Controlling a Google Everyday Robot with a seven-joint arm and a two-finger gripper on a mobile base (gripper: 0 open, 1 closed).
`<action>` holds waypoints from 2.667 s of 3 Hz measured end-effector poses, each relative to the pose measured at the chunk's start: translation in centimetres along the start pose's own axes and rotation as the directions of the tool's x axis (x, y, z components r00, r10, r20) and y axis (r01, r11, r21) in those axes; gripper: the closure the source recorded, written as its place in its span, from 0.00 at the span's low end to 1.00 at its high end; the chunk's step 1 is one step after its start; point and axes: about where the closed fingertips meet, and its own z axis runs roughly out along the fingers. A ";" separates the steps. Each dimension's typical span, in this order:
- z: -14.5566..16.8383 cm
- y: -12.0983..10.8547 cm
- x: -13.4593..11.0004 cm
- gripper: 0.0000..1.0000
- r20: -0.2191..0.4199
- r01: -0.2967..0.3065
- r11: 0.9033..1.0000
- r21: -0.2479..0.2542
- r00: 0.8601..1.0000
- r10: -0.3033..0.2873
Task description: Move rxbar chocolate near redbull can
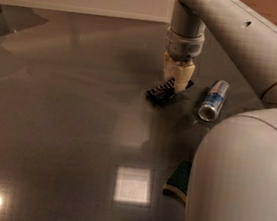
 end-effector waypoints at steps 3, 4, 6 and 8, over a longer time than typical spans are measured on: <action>-0.2 -0.2 7.0 0.83 0.064 -0.319 0.947 0.044 0.947 0.316; -0.6 0.4 6.8 0.59 0.092 -0.339 0.940 0.040 0.938 0.334; -3.6 1.6 4.5 0.13 0.160 -0.312 0.948 0.062 0.941 0.299; -3.3 -0.3 4.8 0.00 0.168 -0.318 0.940 0.124 0.940 0.296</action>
Offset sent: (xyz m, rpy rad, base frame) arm -0.0060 -0.0989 0.0173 0.0027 0.2043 -0.4056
